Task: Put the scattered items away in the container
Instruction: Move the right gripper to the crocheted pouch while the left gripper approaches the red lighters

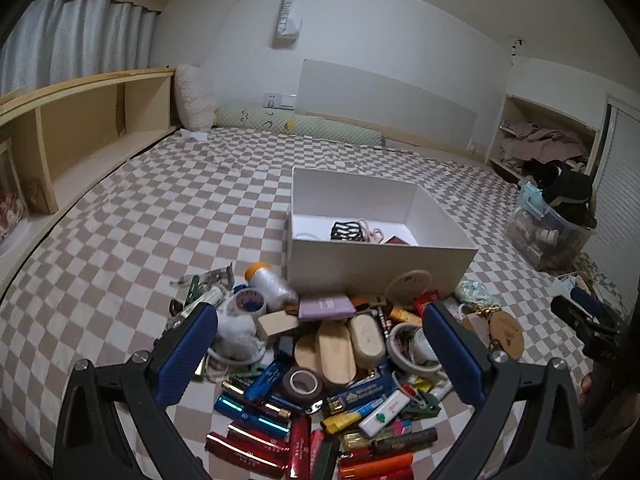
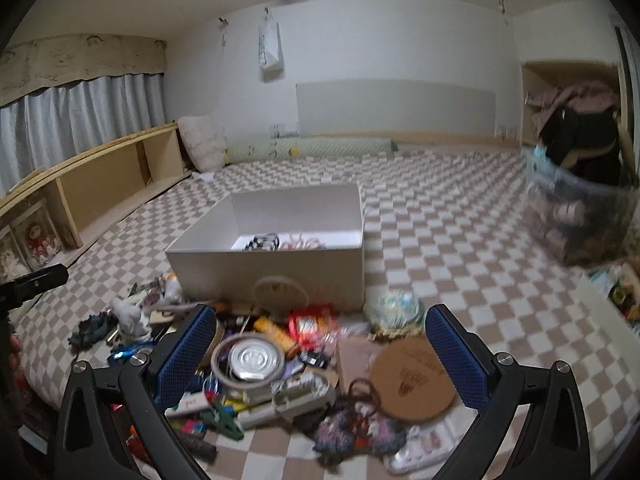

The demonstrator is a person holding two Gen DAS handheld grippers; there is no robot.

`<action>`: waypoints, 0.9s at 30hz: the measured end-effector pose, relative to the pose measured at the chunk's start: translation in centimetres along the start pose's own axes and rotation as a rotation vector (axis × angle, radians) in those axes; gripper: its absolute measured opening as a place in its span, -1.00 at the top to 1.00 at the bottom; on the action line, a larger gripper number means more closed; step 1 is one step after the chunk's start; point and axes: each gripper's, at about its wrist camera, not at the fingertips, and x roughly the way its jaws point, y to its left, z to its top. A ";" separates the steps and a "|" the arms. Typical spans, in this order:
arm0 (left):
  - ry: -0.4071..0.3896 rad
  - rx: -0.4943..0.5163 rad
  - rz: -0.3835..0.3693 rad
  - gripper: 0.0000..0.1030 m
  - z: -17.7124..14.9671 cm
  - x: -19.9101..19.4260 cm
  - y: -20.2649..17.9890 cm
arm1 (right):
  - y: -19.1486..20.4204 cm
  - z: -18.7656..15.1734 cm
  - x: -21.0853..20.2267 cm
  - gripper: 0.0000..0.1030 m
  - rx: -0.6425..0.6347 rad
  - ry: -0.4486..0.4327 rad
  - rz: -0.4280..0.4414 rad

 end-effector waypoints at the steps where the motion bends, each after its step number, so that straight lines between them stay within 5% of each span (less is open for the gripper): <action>1: 0.002 -0.004 0.004 -1.00 -0.2 0.0 0.2 | -0.1 -0.4 0.1 -1.00 0.008 0.008 0.002; 27: 0.175 -0.096 0.122 -0.99 -9.6 2.1 7.2 | -0.1 -9.1 6.6 -1.00 -0.057 0.345 -0.085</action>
